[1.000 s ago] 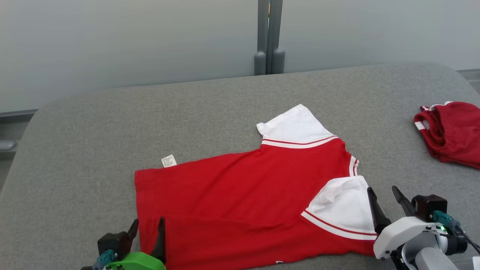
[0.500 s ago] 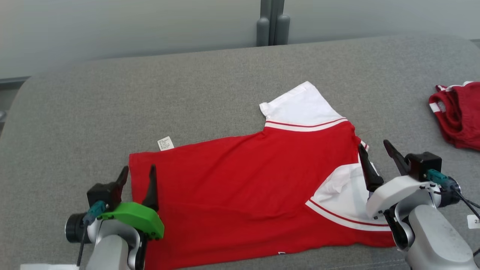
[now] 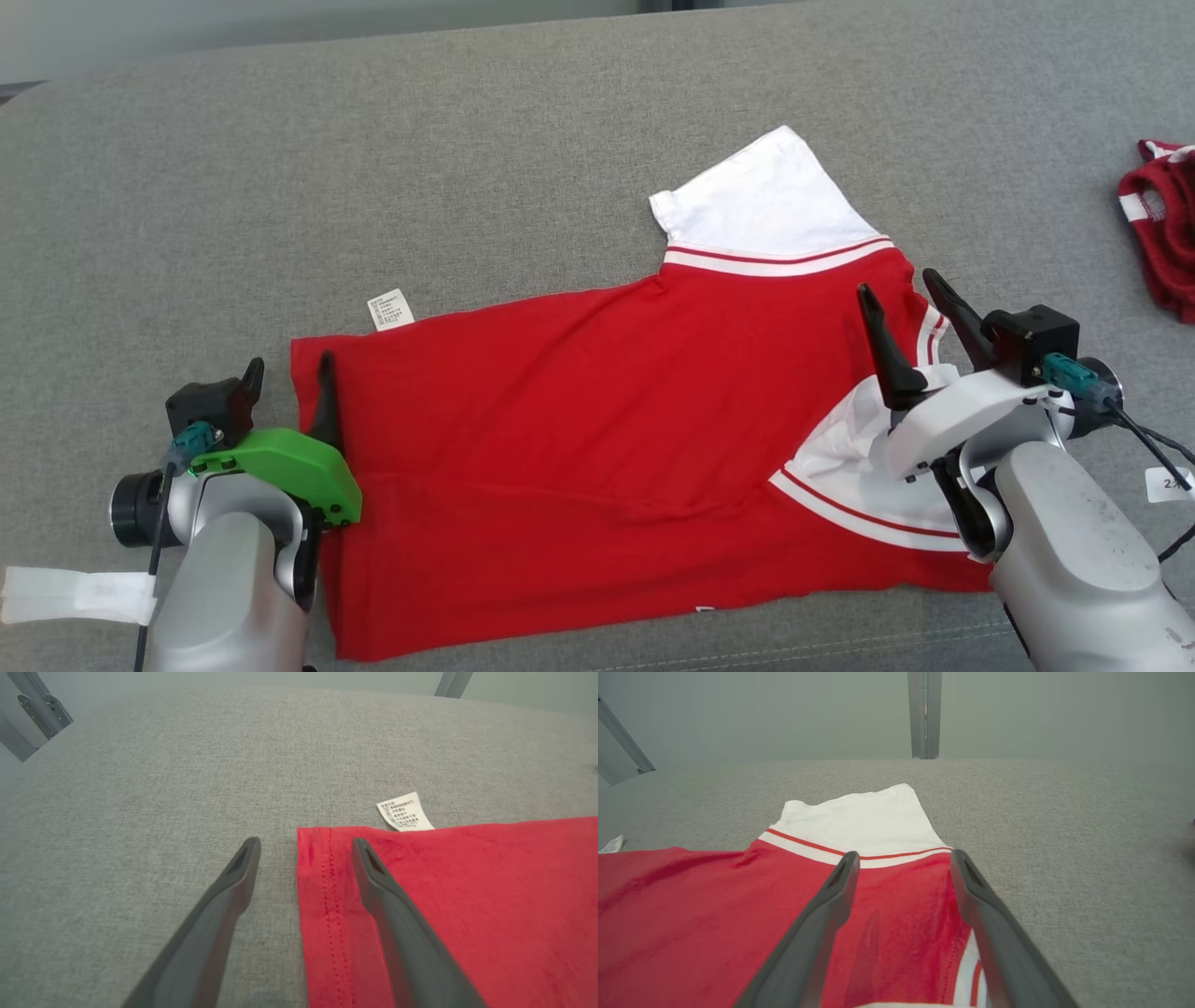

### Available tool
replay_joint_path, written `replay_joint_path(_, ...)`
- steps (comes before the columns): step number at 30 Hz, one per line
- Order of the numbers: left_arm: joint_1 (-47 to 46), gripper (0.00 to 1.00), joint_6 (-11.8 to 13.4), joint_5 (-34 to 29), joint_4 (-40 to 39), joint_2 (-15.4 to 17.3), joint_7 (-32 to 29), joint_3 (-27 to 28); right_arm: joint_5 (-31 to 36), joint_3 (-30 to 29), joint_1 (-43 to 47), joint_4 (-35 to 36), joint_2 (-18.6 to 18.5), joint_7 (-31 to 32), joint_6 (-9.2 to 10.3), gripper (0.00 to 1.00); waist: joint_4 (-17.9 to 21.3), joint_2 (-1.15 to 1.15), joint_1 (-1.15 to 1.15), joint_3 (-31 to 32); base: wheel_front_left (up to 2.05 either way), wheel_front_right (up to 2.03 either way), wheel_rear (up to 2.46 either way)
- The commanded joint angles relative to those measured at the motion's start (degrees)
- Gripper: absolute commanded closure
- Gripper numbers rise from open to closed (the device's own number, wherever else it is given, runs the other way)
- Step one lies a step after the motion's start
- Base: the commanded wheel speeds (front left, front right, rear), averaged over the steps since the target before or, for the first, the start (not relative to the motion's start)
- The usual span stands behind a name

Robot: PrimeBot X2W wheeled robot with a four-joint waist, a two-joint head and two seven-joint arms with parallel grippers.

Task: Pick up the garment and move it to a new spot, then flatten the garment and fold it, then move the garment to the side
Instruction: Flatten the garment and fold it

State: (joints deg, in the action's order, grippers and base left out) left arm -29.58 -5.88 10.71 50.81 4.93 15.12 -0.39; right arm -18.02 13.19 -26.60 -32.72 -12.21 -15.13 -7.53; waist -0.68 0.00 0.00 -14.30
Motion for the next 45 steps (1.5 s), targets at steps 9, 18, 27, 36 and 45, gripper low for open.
replay_joint_path(9, -3.9, 1.0, -0.7, -0.6, 4.1, 0.0, 0.0, -0.9, -0.9, 1.9, -4.7, -0.1, -1.3, 0.0, 0.1, 0.0, -0.6, 0.0, 0.0, -1.9, 0.0, 0.0, 0.0)
replay_joint_path(18, -5.1, 1.0, -1.1, -1.1, 0.9, -1.2, 0.0, -2.5, -1.4, 3.6, -15.8, -9.2, -4.0, 1.5, 0.1, 0.0, -4.5, 0.0, 0.0, -3.8, 0.0, 0.0, 0.0)
replay_joint_path(27, -6.1, 1.0, -1.5, -0.2, -5.8, -1.9, 0.0, -6.6, 1.3, 3.2, -27.9, -23.2, -6.5, 8.5, 0.1, 0.0, -10.4, 0.0, 0.0, -8.4, 0.0, 0.0, 0.0)
replay_joint_path(36, -7.4, 1.0, -0.9, 5.5, -10.3, -1.9, 0.0, -13.7, 3.3, 4.6, -35.2, -30.6, -6.5, 12.8, 0.1, 0.0, -13.4, 0.0, 0.0, -12.9, 0.0, 0.0, 0.0)
replay_joint_path(45, -7.7, 1.0, 0.8, 7.3, -10.7, -1.9, 0.0, -16.0, 6.0, 4.2, -38.4, -36.6, -6.6, 11.3, 0.11, 1.0, -13.5, 0.0, 0.0, -12.7, 0.0, 0.0, 0.0)
